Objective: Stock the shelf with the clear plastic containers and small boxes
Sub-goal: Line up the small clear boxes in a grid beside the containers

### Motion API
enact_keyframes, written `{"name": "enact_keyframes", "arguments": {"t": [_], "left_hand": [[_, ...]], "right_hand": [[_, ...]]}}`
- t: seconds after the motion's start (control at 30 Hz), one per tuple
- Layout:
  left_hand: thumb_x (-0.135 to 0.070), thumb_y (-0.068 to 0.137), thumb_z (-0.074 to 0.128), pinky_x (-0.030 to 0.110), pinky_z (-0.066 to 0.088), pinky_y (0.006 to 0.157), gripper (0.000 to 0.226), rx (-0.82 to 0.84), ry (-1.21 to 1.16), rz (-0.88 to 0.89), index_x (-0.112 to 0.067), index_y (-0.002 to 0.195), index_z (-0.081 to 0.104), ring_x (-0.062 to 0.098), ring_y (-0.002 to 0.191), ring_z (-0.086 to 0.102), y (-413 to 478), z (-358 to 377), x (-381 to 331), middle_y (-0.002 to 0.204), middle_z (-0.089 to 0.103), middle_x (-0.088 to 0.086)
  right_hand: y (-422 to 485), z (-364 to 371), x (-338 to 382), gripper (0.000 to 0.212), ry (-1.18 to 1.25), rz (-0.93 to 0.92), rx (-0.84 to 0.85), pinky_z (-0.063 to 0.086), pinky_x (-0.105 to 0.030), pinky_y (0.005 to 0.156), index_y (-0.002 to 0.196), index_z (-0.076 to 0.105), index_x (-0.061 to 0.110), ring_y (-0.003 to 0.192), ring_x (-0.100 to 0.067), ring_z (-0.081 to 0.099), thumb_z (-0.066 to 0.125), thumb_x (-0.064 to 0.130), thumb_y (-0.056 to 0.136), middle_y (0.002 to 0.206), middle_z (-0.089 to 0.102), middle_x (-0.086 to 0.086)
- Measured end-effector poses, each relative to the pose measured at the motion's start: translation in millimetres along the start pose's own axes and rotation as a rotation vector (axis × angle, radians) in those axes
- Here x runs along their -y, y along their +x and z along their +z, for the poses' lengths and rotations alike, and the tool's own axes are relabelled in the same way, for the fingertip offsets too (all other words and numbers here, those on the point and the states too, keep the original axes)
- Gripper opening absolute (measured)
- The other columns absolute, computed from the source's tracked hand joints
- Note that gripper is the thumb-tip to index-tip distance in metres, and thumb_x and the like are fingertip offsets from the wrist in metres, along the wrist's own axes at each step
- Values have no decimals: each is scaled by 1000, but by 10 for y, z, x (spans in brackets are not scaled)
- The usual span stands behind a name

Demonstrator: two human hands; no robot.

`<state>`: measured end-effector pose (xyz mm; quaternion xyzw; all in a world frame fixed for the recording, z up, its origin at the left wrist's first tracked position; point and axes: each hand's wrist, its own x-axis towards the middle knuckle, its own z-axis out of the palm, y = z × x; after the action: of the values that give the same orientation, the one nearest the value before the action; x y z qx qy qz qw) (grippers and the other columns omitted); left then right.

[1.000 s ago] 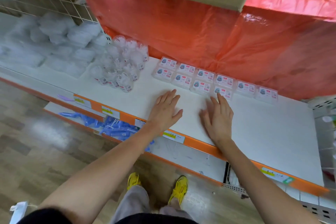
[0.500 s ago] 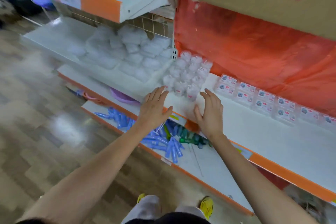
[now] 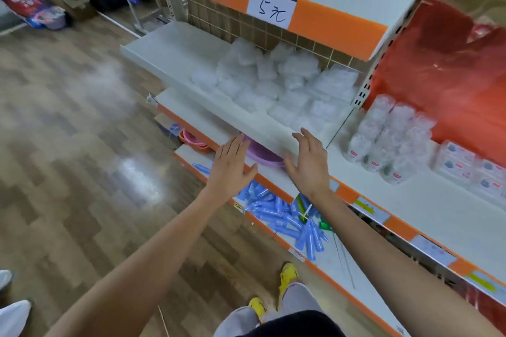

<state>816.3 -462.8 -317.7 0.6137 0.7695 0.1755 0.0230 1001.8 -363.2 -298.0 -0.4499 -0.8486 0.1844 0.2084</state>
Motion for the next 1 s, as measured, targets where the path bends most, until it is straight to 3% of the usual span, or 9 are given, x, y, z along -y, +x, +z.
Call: {"name": "enact_keyframes", "arguments": {"t": [0.13,0.27,0.6,0.83,1.0], "left_hand": [[-42,88,48,38,33,109,58,-26,-28,-4,-6,133,52,27,134,43,183,30,301,141,50,11],[-33,88,63,40,30,111,59,6,-14,17,-6,137,48,30,139,38,515,56,548,148,44,13],[-31,94,54,41,18,117,63,203,58,182,-15,151,32,29,147,18,1720,32,833,160,22,8],[-41,99,44,37,10,118,65,293,120,295,-20,155,19,24,150,7,2143,182,949,163,9,2],[-40,100,43,40,18,116,58,314,78,384,-17,151,31,28,146,21,2227,215,1130,159,25,6]], "right_hand": [[351,216,91,59,-68,21,83,25,-42,112,144,42,9,142,-31,29,60,23,90,157,30,-12],[738,427,72,63,-117,68,121,20,-41,115,149,35,10,145,-30,23,58,26,93,160,23,-12],[1308,789,40,65,-283,197,230,7,-46,118,153,23,12,149,-26,13,49,35,98,163,16,-8],[1269,952,49,59,-294,227,165,8,-50,115,149,36,9,146,-29,26,52,35,98,159,29,-11],[1213,1056,186,45,-319,268,61,9,-45,109,134,56,12,134,-28,45,61,27,92,146,50,-8]]}}
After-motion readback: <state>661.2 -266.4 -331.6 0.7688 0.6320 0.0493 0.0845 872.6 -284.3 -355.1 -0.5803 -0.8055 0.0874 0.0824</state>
